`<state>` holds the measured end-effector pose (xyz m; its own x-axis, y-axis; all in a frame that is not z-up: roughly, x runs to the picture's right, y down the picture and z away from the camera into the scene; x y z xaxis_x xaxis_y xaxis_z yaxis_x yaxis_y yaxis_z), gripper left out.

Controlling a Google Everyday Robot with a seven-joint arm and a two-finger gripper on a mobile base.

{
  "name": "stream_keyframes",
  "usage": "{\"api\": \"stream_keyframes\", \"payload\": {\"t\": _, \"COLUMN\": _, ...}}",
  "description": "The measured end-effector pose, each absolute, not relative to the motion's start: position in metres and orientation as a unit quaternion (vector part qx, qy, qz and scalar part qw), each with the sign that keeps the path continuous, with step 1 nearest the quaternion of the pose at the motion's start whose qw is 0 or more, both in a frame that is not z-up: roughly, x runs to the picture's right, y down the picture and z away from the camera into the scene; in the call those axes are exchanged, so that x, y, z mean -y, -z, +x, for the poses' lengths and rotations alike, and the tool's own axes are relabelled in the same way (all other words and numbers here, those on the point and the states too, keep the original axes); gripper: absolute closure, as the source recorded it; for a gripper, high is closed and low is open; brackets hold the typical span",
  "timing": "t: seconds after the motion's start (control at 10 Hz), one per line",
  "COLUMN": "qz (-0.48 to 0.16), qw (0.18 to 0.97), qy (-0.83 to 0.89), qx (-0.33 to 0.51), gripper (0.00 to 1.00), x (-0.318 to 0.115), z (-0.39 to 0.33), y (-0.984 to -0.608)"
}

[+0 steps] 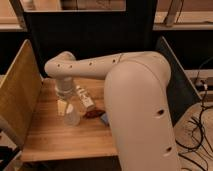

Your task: Place the ceramic cup over the eraser

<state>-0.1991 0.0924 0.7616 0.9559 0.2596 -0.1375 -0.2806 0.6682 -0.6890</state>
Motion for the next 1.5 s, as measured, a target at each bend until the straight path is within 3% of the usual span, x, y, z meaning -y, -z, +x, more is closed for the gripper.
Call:
{"api": "stream_keyframes", "payload": {"t": 0.5, "qz": -0.398, "qw": 0.908, "qy": -0.133, "qx": 0.005, "gripper": 0.20, "x": -0.112, "z": -0.228, "y": -0.793}}
{"api": "stream_keyframes", "payload": {"t": 1.1, "qz": -0.417, "qw": 0.896, "qy": -0.147, "qx": -0.029, "gripper": 0.20, "x": -0.120, "z": -0.207, "y": -0.837}}
{"api": "stream_keyframes", "payload": {"t": 1.2, "qz": -0.421, "qw": 0.893, "qy": -0.153, "qx": -0.032, "gripper": 0.23, "x": -0.121, "z": -0.204, "y": -0.840}}
{"api": "stream_keyframes", "payload": {"t": 1.5, "qz": -0.415, "qw": 0.893, "qy": -0.172, "qx": -0.029, "gripper": 0.51, "x": -0.114, "z": -0.196, "y": -0.834}}
